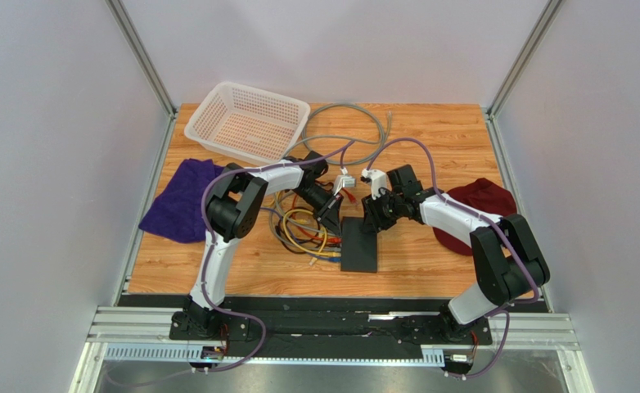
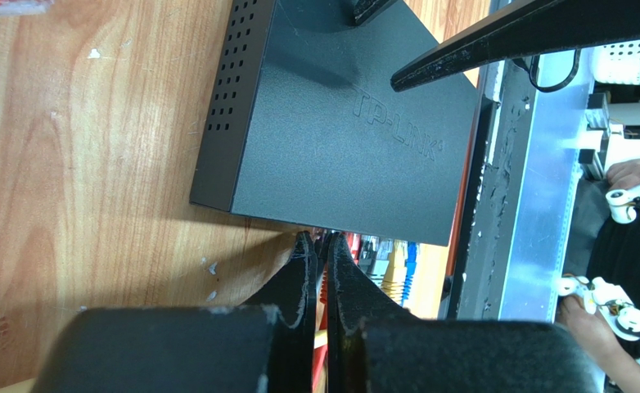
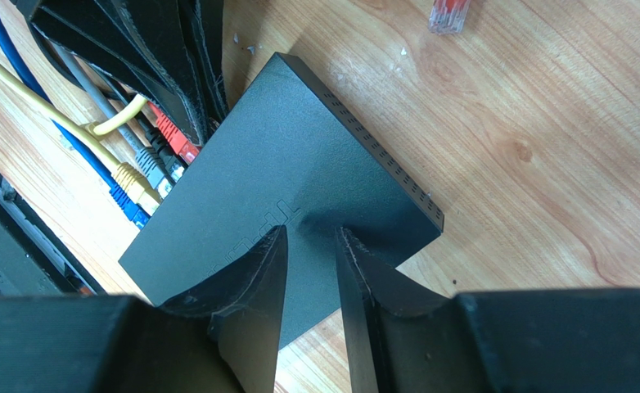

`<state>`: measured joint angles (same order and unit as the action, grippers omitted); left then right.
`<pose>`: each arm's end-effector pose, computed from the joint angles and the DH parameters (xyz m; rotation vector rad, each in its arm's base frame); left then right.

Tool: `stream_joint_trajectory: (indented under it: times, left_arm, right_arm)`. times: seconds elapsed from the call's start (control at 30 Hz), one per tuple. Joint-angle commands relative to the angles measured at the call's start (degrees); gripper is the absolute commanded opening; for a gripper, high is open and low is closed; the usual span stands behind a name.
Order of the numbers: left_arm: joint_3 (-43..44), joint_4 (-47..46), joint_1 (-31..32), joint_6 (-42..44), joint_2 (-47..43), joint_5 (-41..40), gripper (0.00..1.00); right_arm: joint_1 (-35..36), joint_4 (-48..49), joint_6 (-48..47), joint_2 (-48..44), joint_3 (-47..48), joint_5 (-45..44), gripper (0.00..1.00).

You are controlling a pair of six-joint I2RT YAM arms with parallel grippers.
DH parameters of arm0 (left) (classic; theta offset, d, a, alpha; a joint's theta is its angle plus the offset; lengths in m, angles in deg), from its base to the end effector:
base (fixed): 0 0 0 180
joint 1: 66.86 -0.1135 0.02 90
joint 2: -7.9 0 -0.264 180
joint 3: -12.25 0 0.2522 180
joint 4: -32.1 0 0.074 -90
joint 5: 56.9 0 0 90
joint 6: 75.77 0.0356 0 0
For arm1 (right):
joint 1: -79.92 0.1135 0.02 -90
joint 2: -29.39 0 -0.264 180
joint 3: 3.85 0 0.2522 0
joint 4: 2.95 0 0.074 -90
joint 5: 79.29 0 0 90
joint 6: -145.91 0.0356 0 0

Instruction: Pull the plug from the switch port

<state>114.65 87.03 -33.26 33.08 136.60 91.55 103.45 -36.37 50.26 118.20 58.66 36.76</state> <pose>0.3374 -0.2606 0.1162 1.3101 2.3948 -1.5400 0.2634 0.1317 0.1742 -0.8138 2.4794 0.7047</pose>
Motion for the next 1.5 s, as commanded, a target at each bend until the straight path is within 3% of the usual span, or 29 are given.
stream_joint_trajectory:
  times: [0.0, 0.4, 0.67, 0.9, 1.23, 1.47]
  left_arm:
    - [1.2, 0.6, 0.6, 4.1, 2.3, -4.1, 0.00]
    - [-2.2, 1.6, 0.6, 5.8, 1.2, -3.3, 0.00]
    - [6.4, 5.6, 0.4, 5.1, 1.5, -2.7, 0.00]
    - [-4.0, 3.3, 0.3, 6.8, -0.2, -2.6, 0.00]
    - [6.3, 9.8, -2.1, 8.4, 1.3, -3.8, 0.00]
    - [-3.6, 4.9, -0.7, 6.0, -0.6, -1.4, 0.00]
  right_arm:
    - [-0.2, -2.2, -1.2, 1.1, -1.1, -2.9, 0.36]
    - [-0.2, -2.0, -1.2, 1.0, -1.4, -2.9, 0.36]
    - [-0.2, -2.0, -1.3, 1.3, -1.2, -2.8, 0.36]
    - [0.1, -2.0, -0.9, 1.4, -1.1, -3.4, 0.36]
    - [0.3, -1.6, -0.9, 0.5, -1.6, -3.5, 0.37]
    - [0.5, -1.4, -1.1, 0.0, -1.9, -3.5, 0.37]
